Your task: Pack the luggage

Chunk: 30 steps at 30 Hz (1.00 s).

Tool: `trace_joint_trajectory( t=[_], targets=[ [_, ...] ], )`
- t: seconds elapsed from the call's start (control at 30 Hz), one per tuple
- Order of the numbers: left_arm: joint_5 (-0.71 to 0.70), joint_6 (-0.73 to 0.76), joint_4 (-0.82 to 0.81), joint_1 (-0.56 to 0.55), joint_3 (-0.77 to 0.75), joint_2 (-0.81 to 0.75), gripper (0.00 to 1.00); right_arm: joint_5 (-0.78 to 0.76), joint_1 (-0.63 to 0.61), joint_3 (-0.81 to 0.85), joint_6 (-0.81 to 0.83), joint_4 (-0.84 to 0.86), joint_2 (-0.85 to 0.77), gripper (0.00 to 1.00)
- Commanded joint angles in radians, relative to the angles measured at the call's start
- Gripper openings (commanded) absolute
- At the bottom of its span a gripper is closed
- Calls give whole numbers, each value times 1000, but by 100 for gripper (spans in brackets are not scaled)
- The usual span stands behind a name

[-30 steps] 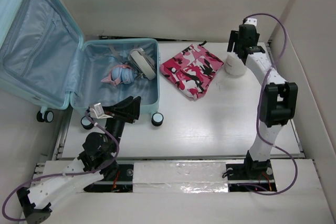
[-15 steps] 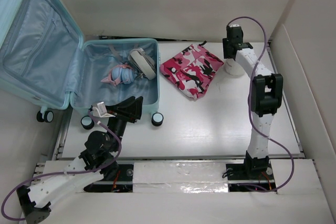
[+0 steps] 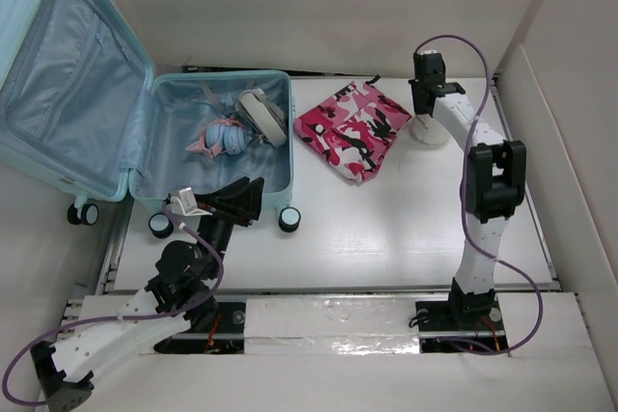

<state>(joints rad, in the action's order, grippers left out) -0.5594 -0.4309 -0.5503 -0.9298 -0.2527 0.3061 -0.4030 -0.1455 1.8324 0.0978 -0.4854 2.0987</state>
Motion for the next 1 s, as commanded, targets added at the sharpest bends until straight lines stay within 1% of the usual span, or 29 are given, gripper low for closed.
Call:
trace_joint_trajectory(
  t=[0.0,0.03,0.07,0.13,0.17,0.2,0.3,0.33,0.37,0.4,0.47,0.5,0.53,0.57,0.6,0.63,0.67,0.7,0.73,0.77,0.8,0.83,0.9,0.93,0.97],
  targets=[
    [16,3,-62,-4,-5,8,50,30,-86,-86,-1,140,-234,0],
    [16,3,-63,-4,-5,8,50,30,-106,-114,-1,165,-235,0],
    [22,3,-66,-4,-5,11,50,65,-126,-140,-4,189,-305,0],
    [30,3,-66,-4,-11,11,50,92,-176,-192,-13,241,-367,0],
    [33,3,-62,-4,-13,10,50,98,-231,-202,-29,257,-415,0],
    [33,3,-59,-4,-16,7,50,110,-261,-209,-36,274,-439,0],
    [39,3,-57,-4,-23,-24,50,190,-382,-208,-78,364,-483,0],
    [42,3,-57,-4,-28,-42,50,220,-411,-200,-92,422,-483,0],
    [41,4,-56,-4,-31,-50,50,278,-442,-191,-131,453,-479,0],
    [41,7,-53,-4,-34,-58,50,302,-501,-153,-147,473,-445,0],
    [26,12,-45,-4,-43,-76,50,355,-563,-95,-179,553,-393,0],
    [18,12,-40,-4,-45,-82,50,371,-613,-35,-196,580,-361,0],
    [9,14,-39,-4,-52,-97,50,388,-635,2,-214,628,-282,0],
    [4,17,-34,-4,-54,-105,50,444,-655,46,-254,643,-232,0],
    [1,20,-36,-4,-57,-113,50,464,-673,97,-273,648,-180,0],
    [-7,23,-34,-4,-62,-122,49,480,-706,213,-291,645,-123,0],
    [-17,24,-31,-4,-65,-136,50,506,-721,275,-328,637,-12,0],
    [-28,26,-25,-4,-66,-143,50,513,-736,330,-348,636,39,0],
    [-37,26,-20,-4,-69,-150,50,517,-750,420,-366,648,87,0],
    [-57,26,-10,-4,-69,-162,50,532,-770,465,-403,642,177,7],
    [-63,26,-4,-4,-71,-168,50,539,-770,506,-420,642,217,15],
    [-80,27,1,-4,-71,-176,50,547,-781,557,-435,640,250,35],
    [-97,26,19,-4,-72,-185,50,567,-781,555,-460,651,287,52],
    [-108,26,24,-4,-74,-190,50,570,-781,536,-460,671,278,63],
    [-114,26,30,-4,-72,-190,50,560,-781,472,-452,686,259,65]
  ],
)
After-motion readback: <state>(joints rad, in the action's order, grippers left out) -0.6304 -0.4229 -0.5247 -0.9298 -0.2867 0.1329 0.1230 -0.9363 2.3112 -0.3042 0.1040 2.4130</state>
